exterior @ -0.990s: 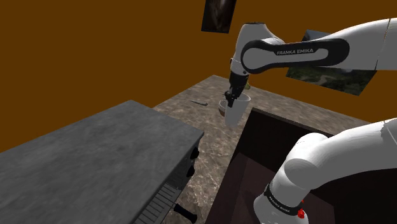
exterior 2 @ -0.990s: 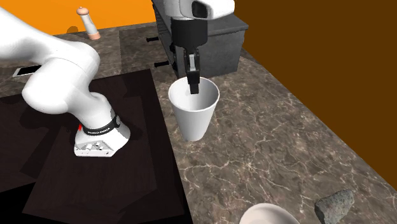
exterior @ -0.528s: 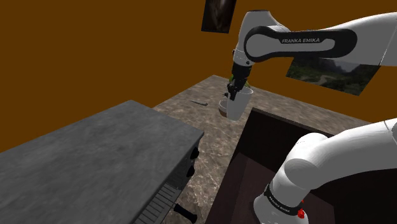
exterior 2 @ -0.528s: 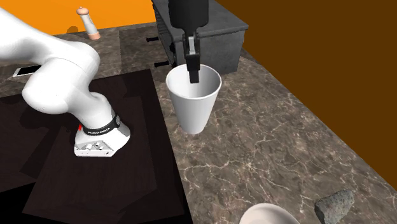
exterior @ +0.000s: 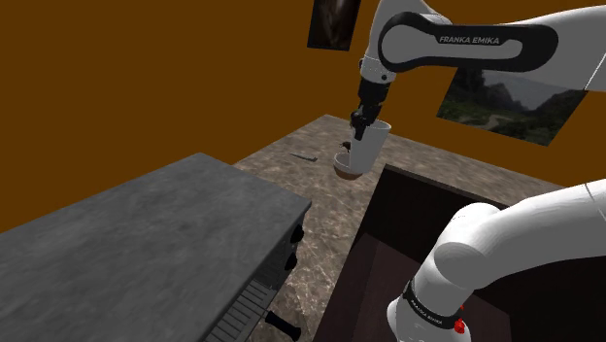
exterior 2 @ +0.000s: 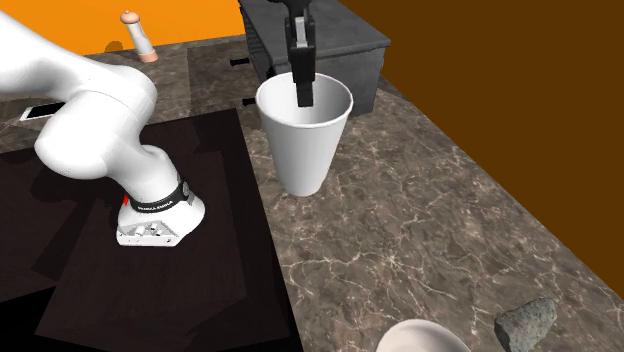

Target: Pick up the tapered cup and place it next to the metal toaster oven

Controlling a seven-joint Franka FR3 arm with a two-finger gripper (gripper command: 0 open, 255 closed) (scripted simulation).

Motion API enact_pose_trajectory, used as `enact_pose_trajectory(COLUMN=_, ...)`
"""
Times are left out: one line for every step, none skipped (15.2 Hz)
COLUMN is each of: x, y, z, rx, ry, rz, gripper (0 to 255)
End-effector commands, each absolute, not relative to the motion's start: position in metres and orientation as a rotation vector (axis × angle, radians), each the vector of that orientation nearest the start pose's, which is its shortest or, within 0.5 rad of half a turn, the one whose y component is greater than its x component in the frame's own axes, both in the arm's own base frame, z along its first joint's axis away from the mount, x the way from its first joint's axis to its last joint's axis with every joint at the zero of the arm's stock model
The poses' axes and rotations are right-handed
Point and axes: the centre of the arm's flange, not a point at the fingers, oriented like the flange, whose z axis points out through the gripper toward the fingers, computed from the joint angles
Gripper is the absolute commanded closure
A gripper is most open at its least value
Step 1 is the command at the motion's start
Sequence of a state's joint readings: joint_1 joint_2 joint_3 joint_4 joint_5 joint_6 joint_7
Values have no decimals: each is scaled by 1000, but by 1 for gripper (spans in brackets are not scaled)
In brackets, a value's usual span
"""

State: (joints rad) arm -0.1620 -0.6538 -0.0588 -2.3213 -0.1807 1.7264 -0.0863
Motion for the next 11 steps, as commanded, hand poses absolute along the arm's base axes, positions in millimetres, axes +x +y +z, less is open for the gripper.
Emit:
enact_pose_trajectory(x=344, y=-98, z=587, rx=-3287, ry=165, rz=-60, gripper=255)
enact_pose_trajectory(x=344, y=-98, z=593, rx=-3287, ry=165, rz=-60, gripper=255)
enact_pose_trajectory(x=344, y=-98, z=598, rx=-3287, ry=165, rz=-60, gripper=255)
enact_pose_trajectory(x=344, y=-98, z=603, rx=-3287, ry=165, rz=-60, gripper=255)
enact_pose_trajectory(x=344, y=-98, z=609, rx=-3287, ry=165, rz=-60, gripper=255)
enact_pose_trajectory(x=344, y=-98, z=614, rx=-3287, ry=165, rz=-60, gripper=255)
enact_pose_trajectory(x=344, y=-98, z=619, rx=-3287, ry=165, rz=-60, gripper=255)
enact_pose_trajectory(x=344, y=-98, z=624, rx=-3287, ry=165, rz=-60, gripper=255)
enact_pose_trajectory(x=344, y=-98, z=630, rx=-3287, ry=165, rz=-60, gripper=255)
enact_pose_trajectory(x=344, y=-98, z=635, rx=-3287, ry=165, rz=-60, gripper=255)
enact_pose_trajectory(x=344, y=-98, z=640, rx=-3287, ry=165, rz=-60, gripper=255)
